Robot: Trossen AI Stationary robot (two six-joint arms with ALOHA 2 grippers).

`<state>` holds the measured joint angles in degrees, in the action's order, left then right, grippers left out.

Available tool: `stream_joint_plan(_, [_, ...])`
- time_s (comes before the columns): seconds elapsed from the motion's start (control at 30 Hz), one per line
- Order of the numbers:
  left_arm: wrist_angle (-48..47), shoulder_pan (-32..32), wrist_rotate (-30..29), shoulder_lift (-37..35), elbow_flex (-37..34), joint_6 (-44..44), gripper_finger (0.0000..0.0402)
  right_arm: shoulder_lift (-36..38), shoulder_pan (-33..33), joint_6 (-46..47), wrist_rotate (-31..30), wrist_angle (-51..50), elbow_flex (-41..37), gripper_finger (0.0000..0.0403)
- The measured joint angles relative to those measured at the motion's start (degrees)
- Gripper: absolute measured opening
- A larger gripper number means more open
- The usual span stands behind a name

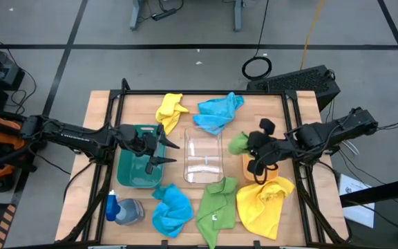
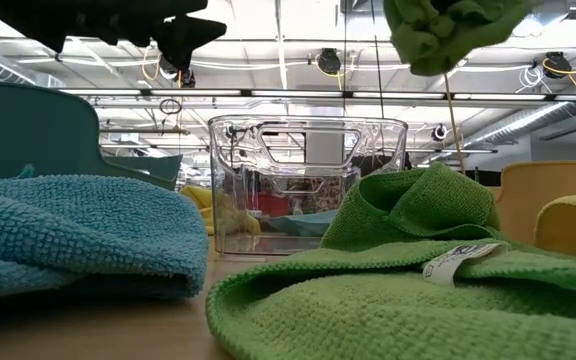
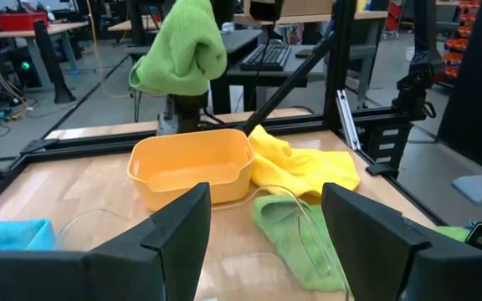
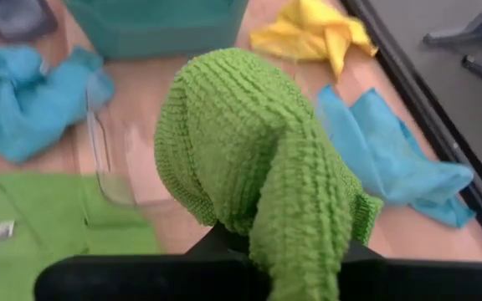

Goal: Sort microfiber towel by color & place in baskets
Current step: Put the top green microfiber towel into the yellow bin

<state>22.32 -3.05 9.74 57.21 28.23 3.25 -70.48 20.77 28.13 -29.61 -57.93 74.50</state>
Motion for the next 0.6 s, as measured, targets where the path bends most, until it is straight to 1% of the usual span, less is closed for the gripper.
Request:
stream_joint_plan(0.27, [-1.0,0.0,-0.02,0.0,-0.02,-0.04,0.0234,0.0,-0.02,4.22,1.25,-3.83,0.0,0.0018])
stream_joint_plan(0.6, [-0.98,0.0,-0.04,0.0,-0.02,-1.46,0.0234,-0.26,-0.02,4.22,1.21,-5.91,0.0,0.0018])
